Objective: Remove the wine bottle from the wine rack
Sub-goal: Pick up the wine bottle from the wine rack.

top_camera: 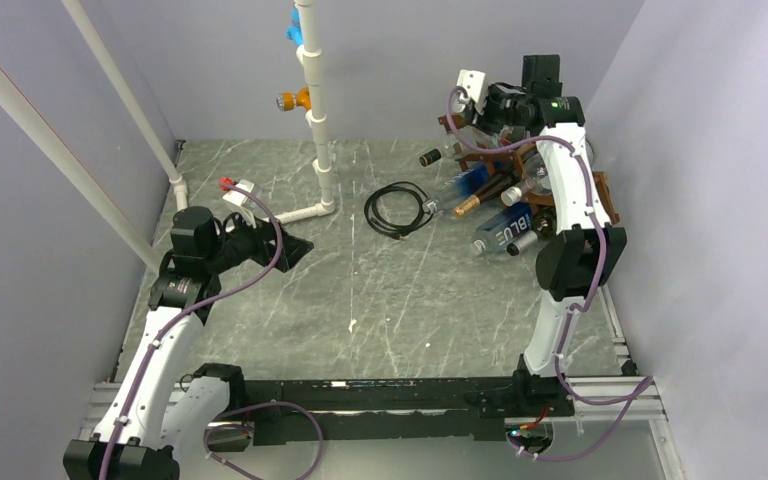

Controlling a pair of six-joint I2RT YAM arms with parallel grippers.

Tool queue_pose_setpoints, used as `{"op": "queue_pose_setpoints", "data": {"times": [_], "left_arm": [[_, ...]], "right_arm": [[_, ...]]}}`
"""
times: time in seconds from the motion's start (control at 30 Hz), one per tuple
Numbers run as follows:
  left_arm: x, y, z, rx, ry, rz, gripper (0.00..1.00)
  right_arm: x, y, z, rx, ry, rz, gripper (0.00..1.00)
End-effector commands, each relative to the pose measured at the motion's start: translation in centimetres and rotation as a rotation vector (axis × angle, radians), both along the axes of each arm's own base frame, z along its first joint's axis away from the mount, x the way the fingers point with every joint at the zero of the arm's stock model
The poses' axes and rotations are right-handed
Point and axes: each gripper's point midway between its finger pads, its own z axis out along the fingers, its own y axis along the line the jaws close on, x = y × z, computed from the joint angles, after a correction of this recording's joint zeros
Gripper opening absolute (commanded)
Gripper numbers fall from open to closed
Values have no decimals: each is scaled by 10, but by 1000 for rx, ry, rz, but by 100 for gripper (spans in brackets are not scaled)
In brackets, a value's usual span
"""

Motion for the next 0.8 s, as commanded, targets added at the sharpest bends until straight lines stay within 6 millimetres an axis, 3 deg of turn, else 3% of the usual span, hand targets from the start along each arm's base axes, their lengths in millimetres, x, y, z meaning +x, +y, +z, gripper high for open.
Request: {"op": "queue_pose_setpoints", "data": {"times": [0.0, 0.37, 0.43, 0.77], "left_arm": [[0, -2, 13, -19, -53, -14, 99], [0, -2, 13, -20, -53, -15, 99], [0, -2, 13, -20, -52, -14, 99], [1, -2, 11, -21, -47, -12, 99]], "right_arm": [[-11, 0, 101, 134, -220, 9, 0], [-10, -10, 130, 296, -195, -55, 0], [-7, -25, 135, 313, -200, -90, 0], [-3, -50, 165, 448, -213, -155, 0]]}}
